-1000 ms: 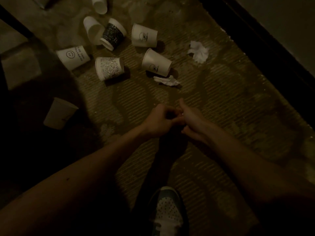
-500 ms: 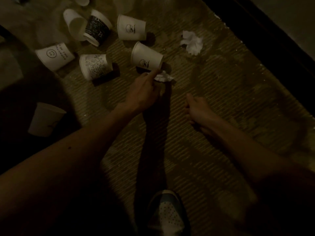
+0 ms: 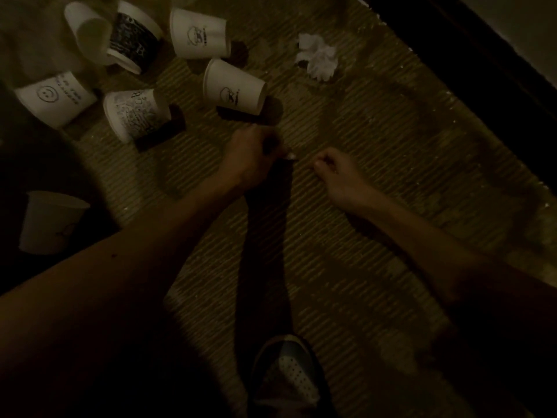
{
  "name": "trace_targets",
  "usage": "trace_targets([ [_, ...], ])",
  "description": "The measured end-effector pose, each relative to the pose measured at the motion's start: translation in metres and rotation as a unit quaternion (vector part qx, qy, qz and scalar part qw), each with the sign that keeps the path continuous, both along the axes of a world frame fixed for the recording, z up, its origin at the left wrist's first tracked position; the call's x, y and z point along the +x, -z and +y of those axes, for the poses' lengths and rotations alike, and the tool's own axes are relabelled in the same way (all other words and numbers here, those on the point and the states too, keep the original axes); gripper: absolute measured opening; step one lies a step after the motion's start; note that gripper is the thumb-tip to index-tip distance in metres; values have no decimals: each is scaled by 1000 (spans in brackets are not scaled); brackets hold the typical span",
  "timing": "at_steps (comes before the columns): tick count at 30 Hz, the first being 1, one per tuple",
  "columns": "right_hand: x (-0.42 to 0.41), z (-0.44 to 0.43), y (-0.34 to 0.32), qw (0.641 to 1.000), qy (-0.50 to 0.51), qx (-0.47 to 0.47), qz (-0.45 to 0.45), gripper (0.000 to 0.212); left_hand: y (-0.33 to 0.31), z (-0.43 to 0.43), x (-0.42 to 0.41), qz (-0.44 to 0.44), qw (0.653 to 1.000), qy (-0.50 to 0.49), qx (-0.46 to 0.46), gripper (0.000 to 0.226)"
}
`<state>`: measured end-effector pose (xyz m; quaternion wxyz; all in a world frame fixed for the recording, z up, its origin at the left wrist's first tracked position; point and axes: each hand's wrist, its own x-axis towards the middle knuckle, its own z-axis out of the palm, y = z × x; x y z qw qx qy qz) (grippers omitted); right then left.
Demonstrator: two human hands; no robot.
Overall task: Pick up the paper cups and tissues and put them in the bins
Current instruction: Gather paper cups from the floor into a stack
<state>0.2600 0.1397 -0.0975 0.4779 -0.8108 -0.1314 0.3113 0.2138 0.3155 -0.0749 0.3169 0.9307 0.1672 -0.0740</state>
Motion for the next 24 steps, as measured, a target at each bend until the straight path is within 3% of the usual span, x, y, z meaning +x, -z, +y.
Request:
trace_targets([
  [4, 2, 5, -1, 996, 66, -12, 63, 26, -6, -24, -13, 7, 995, 50, -87, 6],
  [11, 5, 16, -23, 975, 139, 47, 165, 22, -16, -48, -11, -55, 970, 6, -239, 19],
  [14, 9, 11, -28, 974, 131, 53, 177, 29, -16, -49, -8, -82, 971, -11, -225, 11],
  [18, 13, 14, -29, 973, 146, 90, 157, 32, -15, -50, -2, -103, 972, -16, -210, 23],
  [21, 22, 11, -24, 979, 157, 52, 121, 32, -19, -46, 8, -92, 974, -7, -208, 15],
  [24, 37, 2, -19, 970, 206, 23, 129, 39, -26, -32, 27, -80, 982, -5, -170, 27],
])
